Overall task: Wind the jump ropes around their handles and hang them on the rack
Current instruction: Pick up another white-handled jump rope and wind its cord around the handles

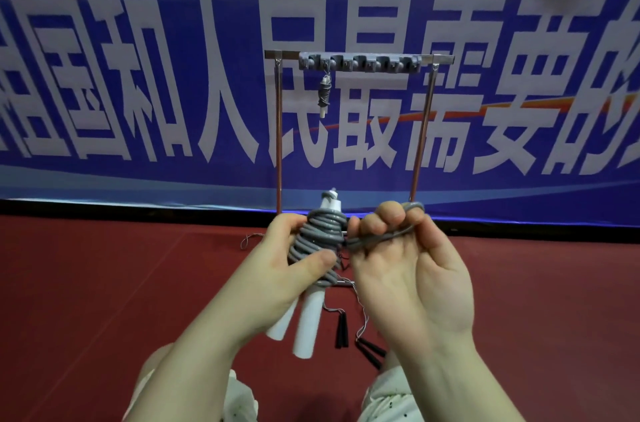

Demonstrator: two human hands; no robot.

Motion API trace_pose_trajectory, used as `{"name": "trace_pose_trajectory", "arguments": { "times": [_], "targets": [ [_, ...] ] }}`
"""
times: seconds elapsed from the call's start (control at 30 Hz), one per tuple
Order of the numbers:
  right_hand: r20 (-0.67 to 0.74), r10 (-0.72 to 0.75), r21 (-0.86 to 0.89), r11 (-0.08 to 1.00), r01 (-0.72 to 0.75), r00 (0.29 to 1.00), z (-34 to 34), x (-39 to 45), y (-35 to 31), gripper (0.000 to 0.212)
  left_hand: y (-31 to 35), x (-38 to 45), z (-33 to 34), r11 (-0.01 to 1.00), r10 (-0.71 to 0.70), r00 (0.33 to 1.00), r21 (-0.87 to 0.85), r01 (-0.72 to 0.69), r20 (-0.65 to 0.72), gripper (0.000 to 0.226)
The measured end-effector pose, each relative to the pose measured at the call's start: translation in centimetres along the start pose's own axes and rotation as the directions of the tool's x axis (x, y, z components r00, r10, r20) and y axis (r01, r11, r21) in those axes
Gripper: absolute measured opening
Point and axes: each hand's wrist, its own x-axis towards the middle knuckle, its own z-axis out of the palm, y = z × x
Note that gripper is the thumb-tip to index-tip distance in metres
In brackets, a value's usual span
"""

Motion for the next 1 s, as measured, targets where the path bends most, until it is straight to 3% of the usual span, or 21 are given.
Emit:
{"name": "trace_pose_trajectory", "arguments": {
  "times": [0.13, 0.2, 0.4, 0.67, 0.8, 0.9, 1.0],
  "targets": [
    [0.005, -0.018, -0.002, 1.0, 0.018, 1.0, 0.5, -0.2, -0.1, 0.026, 0.6, -0.7, 0.9, 0.996, 0.045, 0.999, -0.072, -0.047, -0.023, 0.036],
    [0.075, 0.007, 0.049, 0.999, -0.011, 0.997, 0.5, -0.3, 0.2, 0.024, 0.8, -0.9, 1.2, 0.988, 0.066, 0.996, -0.133, -0.073, -0.055, 0.034],
    [0.086, 0.04, 0.065, 0.997, -0.045, 0.995, 0.9, -0.6, 0.1, 0.02, 1.2, -0.7, 1.8, 0.961, 0.032, 0.985, -0.267, -0.078, -0.171, 0.045],
    [0.015, -0.033, -0.121, 0.992, 0.035, 0.999, 1.8, -0.7, -1.6, 0.006, 0.4, -0.4, 1.7, 0.908, -0.053, 0.998, -0.418, 0.037, -0.028, 0.041],
    [0.077, -0.016, -0.383, 0.923, 0.044, 0.997, 1.9, -1.0, -3.0, 0.012, 0.1, -0.5, 1.6, 0.957, -0.018, 1.0, -0.291, 0.01, -0.023, 0.037],
    [0.087, 0.042, -0.517, 0.856, 0.009, 0.995, 1.0, -0.8, -3.2, 0.027, 0.0, -0.7, 1.4, 0.997, 0.075, 0.99, 0.032, -0.072, -0.116, 0.034],
    [0.034, 0.028, -0.551, 0.835, -0.005, 0.999, -0.1, -0.7, -3.1, 0.036, 0.1, -1.0, 1.4, 0.934, 0.169, 0.97, 0.344, -0.101, -0.173, 0.029]
  ]
}}
